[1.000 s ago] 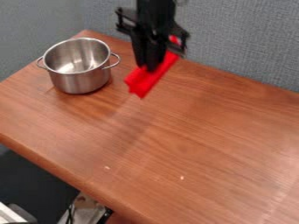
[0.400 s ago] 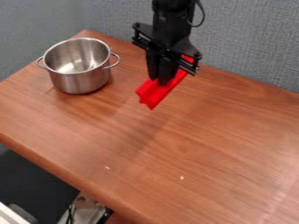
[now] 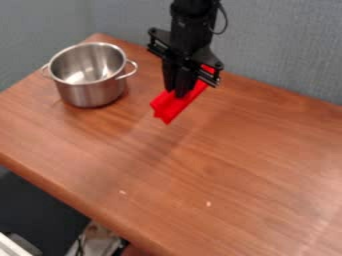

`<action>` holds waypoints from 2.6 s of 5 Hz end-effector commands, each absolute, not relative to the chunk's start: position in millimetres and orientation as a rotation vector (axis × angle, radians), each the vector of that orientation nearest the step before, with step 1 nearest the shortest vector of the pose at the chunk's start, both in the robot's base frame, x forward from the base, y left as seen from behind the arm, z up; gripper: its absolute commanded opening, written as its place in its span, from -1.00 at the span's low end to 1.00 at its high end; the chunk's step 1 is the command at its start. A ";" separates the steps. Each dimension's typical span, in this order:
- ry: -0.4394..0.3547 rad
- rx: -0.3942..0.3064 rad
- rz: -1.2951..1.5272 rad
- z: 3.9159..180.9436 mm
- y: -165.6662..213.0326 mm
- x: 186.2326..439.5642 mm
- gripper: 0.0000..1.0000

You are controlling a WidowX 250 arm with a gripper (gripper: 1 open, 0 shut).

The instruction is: Move the red object from the metal pot to the table

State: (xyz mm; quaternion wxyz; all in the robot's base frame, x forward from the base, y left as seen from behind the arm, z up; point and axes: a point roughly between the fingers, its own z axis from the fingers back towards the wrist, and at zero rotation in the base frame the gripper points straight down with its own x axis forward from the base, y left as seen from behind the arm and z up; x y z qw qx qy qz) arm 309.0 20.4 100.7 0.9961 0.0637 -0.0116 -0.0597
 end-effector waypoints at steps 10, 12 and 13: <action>-0.014 0.210 -0.102 76.6 56.1 336.0 1.00; 0.025 0.230 -0.087 61.9 70.2 340.3 1.00; 0.042 0.233 -0.078 56.2 77.9 341.7 1.00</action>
